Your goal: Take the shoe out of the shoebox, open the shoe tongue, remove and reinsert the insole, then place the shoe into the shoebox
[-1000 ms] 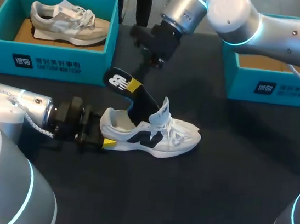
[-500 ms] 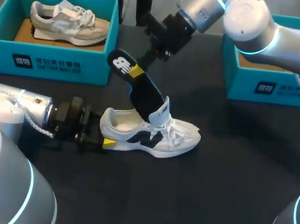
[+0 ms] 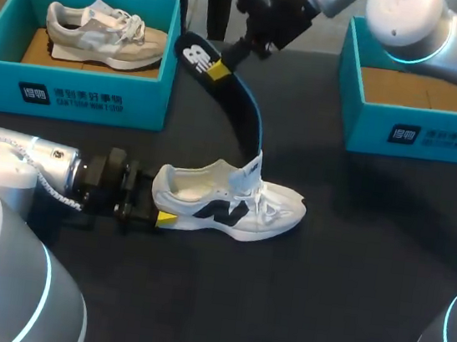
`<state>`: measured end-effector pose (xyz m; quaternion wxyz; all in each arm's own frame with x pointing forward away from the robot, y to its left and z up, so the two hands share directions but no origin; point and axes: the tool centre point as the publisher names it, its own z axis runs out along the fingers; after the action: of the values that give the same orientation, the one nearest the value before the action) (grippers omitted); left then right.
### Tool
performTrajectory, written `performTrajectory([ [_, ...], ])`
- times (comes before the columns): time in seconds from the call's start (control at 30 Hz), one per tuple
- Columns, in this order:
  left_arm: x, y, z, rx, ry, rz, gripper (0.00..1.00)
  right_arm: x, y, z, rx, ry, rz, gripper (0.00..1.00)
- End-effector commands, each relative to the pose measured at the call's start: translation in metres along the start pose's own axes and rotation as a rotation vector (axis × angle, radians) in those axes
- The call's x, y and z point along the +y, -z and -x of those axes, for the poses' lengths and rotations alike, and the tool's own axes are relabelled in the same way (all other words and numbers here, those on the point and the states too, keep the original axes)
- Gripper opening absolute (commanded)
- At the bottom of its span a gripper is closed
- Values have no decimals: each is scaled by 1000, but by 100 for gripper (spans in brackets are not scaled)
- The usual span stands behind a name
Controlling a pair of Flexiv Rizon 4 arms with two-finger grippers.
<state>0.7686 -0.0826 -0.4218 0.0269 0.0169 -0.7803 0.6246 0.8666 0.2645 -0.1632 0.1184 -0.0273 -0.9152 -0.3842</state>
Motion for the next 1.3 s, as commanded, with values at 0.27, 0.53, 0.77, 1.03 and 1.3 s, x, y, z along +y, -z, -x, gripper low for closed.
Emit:
performTrajectory([
  [0.27,1,-1,0,-2,0,1,0,9,11,-3,-42,12,0,0],
  [0.53,1,-1,0,-2,0,1,0,9,11,-3,-42,12,0,0],
  [0.77,1,-1,0,-2,0,1,0,9,11,-3,-42,12,0,0],
  [1.03,1,-1,0,-2,0,1,0,22,34,-3,-91,-4,164,0],
  [1.3,1,-1,0,-2,0,1,0,46,74,-11,-120,-17,274,0],
])
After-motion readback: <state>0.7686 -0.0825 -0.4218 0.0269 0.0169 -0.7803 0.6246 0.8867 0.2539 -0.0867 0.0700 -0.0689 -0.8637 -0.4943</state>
